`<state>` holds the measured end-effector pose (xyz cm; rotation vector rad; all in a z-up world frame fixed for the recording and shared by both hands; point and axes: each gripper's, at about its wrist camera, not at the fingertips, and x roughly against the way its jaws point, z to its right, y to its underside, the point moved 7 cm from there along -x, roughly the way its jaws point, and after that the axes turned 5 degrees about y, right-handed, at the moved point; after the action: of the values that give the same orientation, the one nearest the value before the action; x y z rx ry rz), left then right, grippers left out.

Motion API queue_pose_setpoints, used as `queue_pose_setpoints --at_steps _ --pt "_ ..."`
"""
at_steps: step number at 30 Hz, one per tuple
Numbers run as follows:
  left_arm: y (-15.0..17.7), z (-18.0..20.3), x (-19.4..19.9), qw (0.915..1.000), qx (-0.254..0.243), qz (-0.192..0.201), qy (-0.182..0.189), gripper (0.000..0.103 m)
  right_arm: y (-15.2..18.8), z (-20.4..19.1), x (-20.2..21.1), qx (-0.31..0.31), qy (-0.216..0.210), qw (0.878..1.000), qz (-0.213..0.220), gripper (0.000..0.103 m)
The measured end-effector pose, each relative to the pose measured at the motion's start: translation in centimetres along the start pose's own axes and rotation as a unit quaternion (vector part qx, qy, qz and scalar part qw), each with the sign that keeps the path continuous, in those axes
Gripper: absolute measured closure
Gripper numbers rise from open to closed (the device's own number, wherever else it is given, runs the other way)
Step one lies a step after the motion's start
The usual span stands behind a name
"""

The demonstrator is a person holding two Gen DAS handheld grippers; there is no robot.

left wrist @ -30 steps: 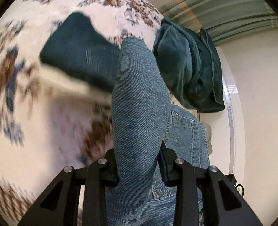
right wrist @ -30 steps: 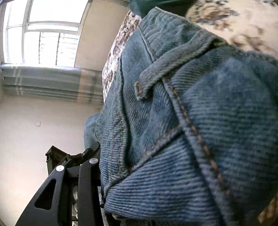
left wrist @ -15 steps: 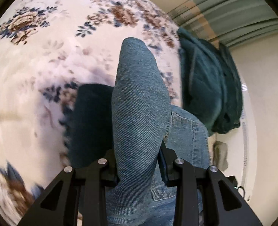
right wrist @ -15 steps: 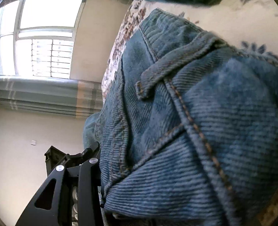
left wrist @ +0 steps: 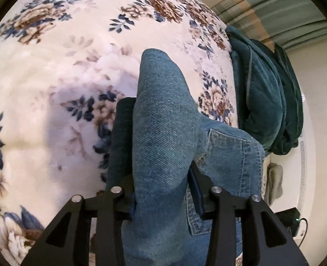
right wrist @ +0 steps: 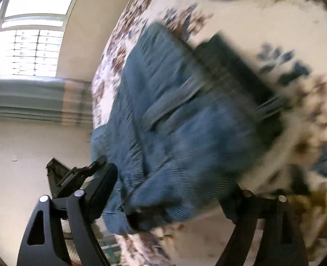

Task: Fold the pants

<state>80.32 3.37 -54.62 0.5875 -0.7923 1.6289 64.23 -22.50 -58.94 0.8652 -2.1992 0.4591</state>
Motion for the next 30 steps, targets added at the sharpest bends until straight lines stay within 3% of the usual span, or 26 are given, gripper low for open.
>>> queue_pose_setpoints --at_steps 4,6,7,10,12,16,20,30 --pt "0.5 0.5 0.9 0.9987 -0.012 0.01 -0.049 0.06 -1.8 1.0 -0.3 0.012 0.068 0.998 0.009 0.012" --pt "1.1 1.0 1.6 0.9946 -0.027 0.016 -0.099 0.053 -1.9 1.6 1.0 0.032 0.105 0.994 0.013 0.004" --pt "1.7 1.4 1.9 0.991 -0.038 0.015 -0.128 0.042 -2.1 1.7 1.5 0.052 0.138 0.989 0.02 0.002" --pt "3.4 3.0 3.1 0.9831 -0.062 0.025 -0.17 0.025 -2.7 0.3 3.5 0.122 0.238 0.962 0.048 0.002" --pt "4.3 4.0 3.7 0.979 -0.074 0.029 -0.187 0.008 -3.6 -2.1 5.1 0.152 0.28 0.946 0.063 0.002" --pt "6.2 6.1 5.7 0.9695 -0.09 0.047 -0.223 0.006 -2.9 -5.2 7.8 0.225 0.346 0.905 0.102 0.0" --pt "7.7 8.5 8.0 0.9619 -0.108 0.066 -0.242 0.006 -1.9 -8.3 11.1 0.264 0.362 0.885 0.128 0.0" --pt "13.1 16.8 16.2 0.948 -0.147 0.111 -0.259 0.006 2.4 -13.6 23.4 0.293 0.338 0.881 0.155 0.0"
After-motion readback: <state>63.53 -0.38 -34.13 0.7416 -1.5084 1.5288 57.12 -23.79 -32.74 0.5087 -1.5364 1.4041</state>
